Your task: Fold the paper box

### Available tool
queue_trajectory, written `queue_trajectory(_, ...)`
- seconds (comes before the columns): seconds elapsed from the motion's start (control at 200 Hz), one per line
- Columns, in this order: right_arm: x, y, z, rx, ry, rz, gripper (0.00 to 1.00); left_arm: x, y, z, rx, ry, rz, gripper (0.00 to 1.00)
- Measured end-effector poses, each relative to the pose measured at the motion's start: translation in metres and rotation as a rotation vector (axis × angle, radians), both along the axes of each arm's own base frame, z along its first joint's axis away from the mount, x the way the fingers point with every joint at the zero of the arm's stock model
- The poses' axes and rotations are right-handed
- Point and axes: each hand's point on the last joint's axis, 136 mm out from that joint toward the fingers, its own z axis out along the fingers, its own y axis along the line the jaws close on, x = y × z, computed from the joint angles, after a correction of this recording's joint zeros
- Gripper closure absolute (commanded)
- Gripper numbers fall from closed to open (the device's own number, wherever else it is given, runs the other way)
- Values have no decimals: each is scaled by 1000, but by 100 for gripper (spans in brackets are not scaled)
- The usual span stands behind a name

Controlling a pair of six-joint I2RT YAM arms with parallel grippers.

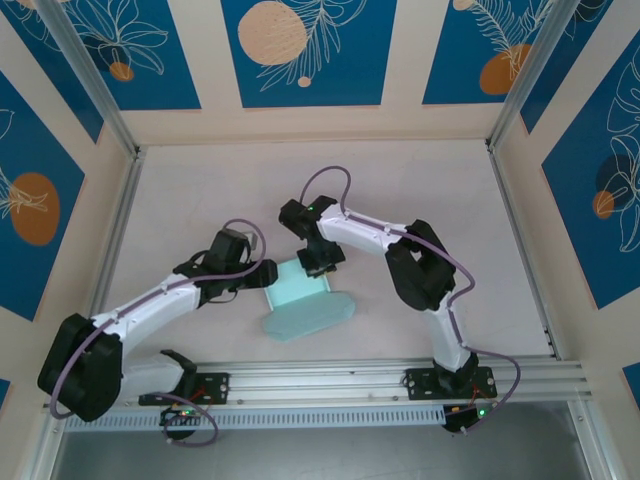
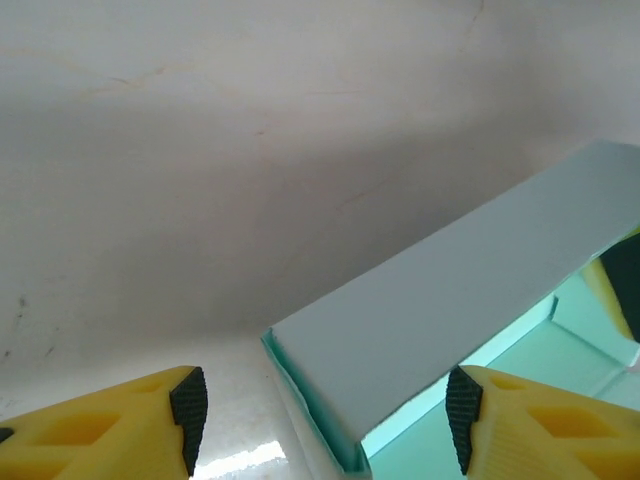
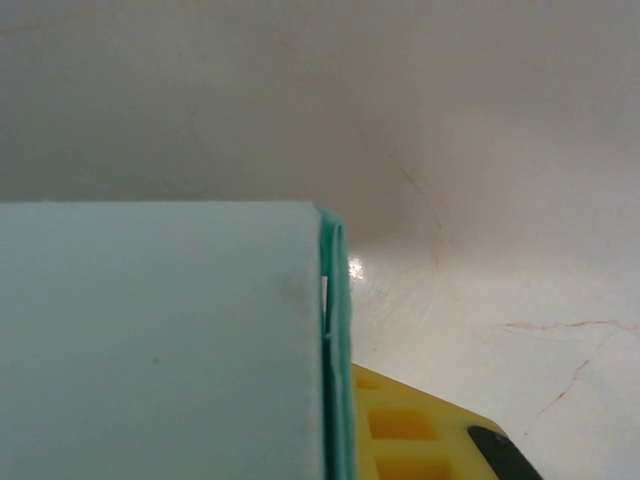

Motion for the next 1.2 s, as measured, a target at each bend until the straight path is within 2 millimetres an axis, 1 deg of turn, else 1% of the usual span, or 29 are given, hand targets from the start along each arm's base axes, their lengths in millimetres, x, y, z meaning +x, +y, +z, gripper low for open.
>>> queue_trajectory(0.065,4,1,-2,-3,7,8,74,1,0,-6,7,7,-2,36)
queue_trajectory(0.23,15,0,-4,-7,24,9,66,5,6,-16,53,-6,12,36)
queue_trajectory(0.325,24,5,3,16,11,1,61,9,13,-19,86,-31,32,35)
queue_trajectory(0.475,41,16,24,71,-38,-10,59,15,22,-26,148,-47,52,32)
queue_trajectory(0.545,44,18,30,80,-46,-12,58,16,25,-33,175,-36,55,31)
queue_trajectory(0.61,44,15,31,76,-42,-15,57,16,26,-39,190,-24,57,31)
queue_trajectory(0.655,43,13,30,69,-35,-18,57,16,27,-41,197,-21,58,30)
queue_trajectory(0.74,41,10,25,53,-14,-21,50,18,28,-45,216,-19,55,29)
queue_trajectory(0.77,40,9,23,49,-6,-22,49,19,28,-46,220,-19,55,28)
queue_trajectory(0.915,35,8,13,33,30,-14,48,20,30,-48,235,-19,56,28)
queue_trajectory(1.025,30,3,3,4,60,-9,48,21,32,-51,250,-20,61,28)
queue_trajectory(1.2,29,-2,-14,-35,85,-11,49,24,32,-55,261,-17,63,28)
